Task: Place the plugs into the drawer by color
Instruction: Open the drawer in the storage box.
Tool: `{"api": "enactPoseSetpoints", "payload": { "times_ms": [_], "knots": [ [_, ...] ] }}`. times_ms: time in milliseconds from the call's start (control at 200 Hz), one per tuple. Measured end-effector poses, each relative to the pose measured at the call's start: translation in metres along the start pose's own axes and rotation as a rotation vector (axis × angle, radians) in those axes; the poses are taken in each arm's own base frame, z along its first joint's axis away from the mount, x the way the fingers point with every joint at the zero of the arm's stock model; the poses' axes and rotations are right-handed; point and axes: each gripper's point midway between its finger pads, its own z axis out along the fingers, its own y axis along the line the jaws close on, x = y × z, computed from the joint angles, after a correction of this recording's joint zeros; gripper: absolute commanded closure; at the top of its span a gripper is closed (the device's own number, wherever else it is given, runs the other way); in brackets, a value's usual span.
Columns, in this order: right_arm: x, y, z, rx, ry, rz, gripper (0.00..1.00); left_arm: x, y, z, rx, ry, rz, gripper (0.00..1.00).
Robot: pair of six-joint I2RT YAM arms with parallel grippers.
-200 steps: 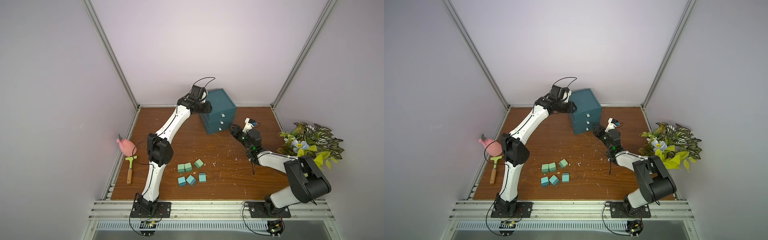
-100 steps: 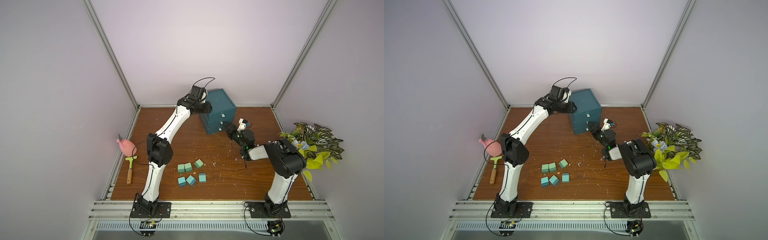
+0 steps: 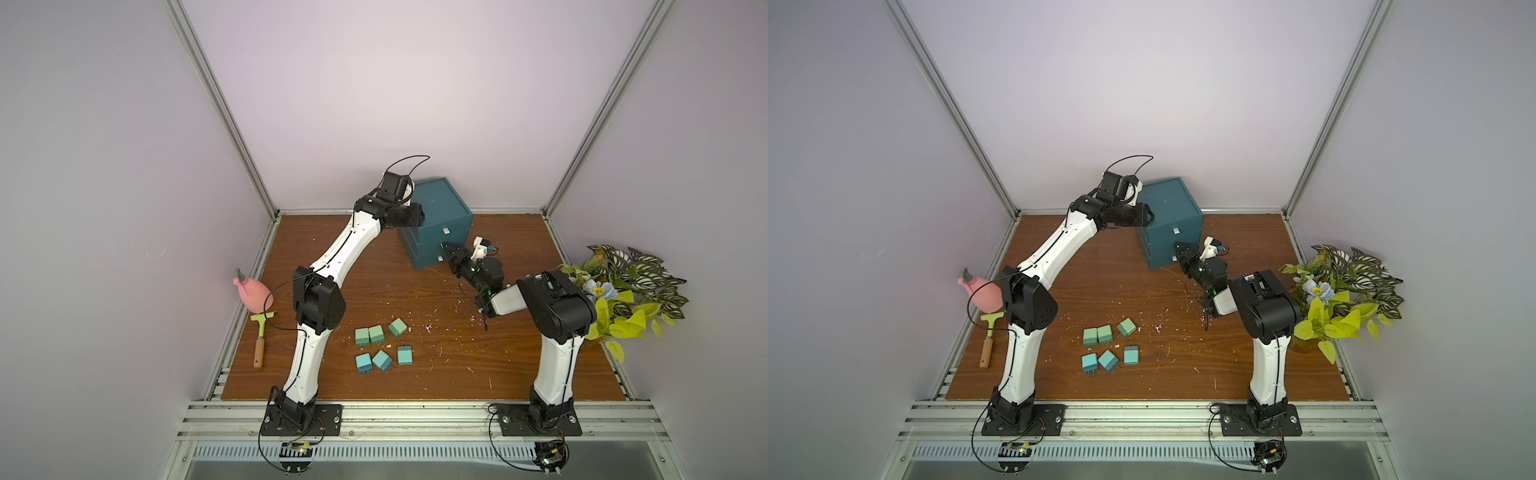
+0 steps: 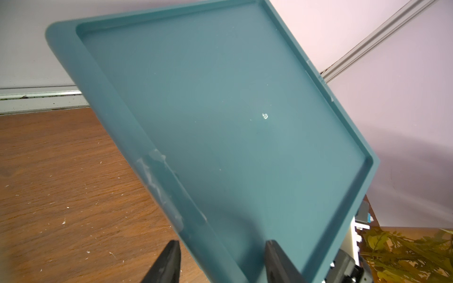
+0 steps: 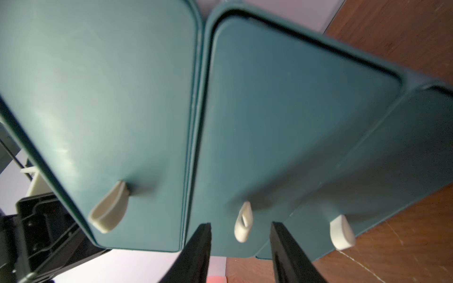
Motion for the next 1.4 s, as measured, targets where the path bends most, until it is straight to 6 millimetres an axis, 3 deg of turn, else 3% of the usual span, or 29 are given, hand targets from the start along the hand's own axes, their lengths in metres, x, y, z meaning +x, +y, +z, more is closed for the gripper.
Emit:
{"api": "enactPoseSetpoints", "payload": {
  "times_ms": [300, 580, 771, 1401],
  "knots": [
    [-0.001, -0.004, 0.008, -0.006, 0.006, 0.022, 0.72, 0.0, 0.0, -0.001, -0.003, -0.004, 0.001, 0.52],
    [-0.001, -0.001, 0.008, -0.019, 0.014, 0.009, 1.0, -0.001, 0.001, -0.001, -0.007, -0.006, 0.001, 0.52],
    [0.001, -0.002, 0.001, -0.008, 0.018, -0.017, 1.0, -0.001, 0.002, -0.001, -0.01, -0.008, 0.001, 0.53],
    [0.026, 0.0, -0.079, 0.094, 0.058, -0.135, 1.0, -0.001, 0.006, 0.0, -0.014, -0.037, 0.001, 0.46]
  ]
}}
